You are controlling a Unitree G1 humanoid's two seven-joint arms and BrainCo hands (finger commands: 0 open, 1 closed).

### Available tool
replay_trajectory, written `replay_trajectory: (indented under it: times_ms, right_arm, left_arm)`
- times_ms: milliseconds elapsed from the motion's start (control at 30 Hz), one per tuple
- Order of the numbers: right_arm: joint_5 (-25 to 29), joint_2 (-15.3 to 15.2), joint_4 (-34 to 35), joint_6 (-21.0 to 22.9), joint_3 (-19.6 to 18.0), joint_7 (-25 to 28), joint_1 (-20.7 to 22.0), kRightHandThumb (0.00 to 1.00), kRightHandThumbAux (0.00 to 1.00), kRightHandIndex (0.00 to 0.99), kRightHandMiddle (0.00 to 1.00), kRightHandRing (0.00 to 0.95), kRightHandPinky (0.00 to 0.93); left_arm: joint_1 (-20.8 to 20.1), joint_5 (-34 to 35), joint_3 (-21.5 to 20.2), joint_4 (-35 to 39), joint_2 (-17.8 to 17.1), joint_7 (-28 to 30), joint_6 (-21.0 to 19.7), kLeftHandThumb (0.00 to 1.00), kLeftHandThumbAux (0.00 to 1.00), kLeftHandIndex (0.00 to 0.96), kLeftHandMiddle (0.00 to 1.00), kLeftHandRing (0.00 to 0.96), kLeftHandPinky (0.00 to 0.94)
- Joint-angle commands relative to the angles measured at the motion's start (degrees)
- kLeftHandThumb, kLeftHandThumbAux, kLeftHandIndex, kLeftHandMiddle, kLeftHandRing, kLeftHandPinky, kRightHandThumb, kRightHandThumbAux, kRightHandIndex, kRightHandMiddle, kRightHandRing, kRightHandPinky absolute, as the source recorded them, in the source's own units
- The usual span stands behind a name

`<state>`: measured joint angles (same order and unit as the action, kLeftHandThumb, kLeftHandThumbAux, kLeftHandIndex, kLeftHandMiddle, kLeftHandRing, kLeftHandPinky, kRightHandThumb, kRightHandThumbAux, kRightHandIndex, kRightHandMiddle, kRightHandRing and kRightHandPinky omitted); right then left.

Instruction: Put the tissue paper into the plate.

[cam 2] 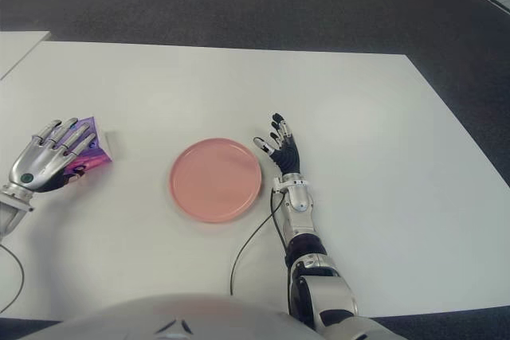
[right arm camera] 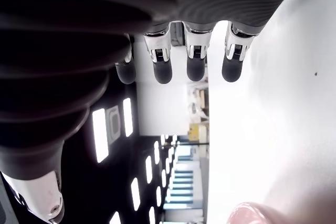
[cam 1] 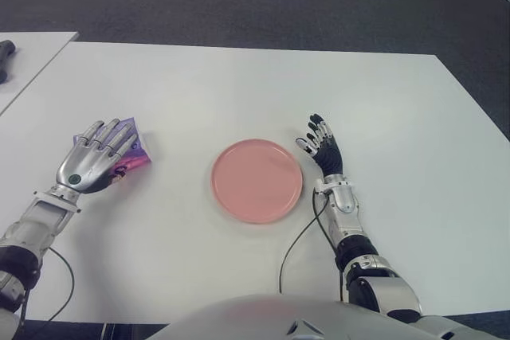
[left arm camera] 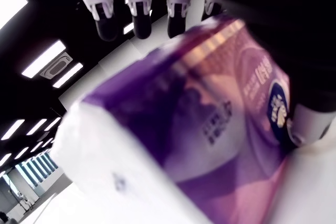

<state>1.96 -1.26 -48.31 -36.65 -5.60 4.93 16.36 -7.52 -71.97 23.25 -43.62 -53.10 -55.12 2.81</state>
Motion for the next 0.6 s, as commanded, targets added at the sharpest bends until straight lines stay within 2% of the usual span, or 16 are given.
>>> replay_trajectory:
  times_ms: [33,600]
  right_arm:
    - [0.6,-0.3,-2.5,3.5,-0.5,0.3,-3.9,0.118,0.674,0.017,0.019,0.018,0.06]
    - [1.2,-0.8,-2.3,3.7,-0.6,0.9,-4.0,0.118,0.674,0.017,0.019,0.018,0.06]
  left_arm:
    - [-0.7,1.0,2.1,-3.2,1.1,-1.0,-0.4,0.292,0.566,0.086,0.074,0.025,0.0]
    - [-2.8,4.7,5.0,-9.1,2.9,-5.1,-1.4,0.315,0.541,0.091,0.063,0.021,0.0]
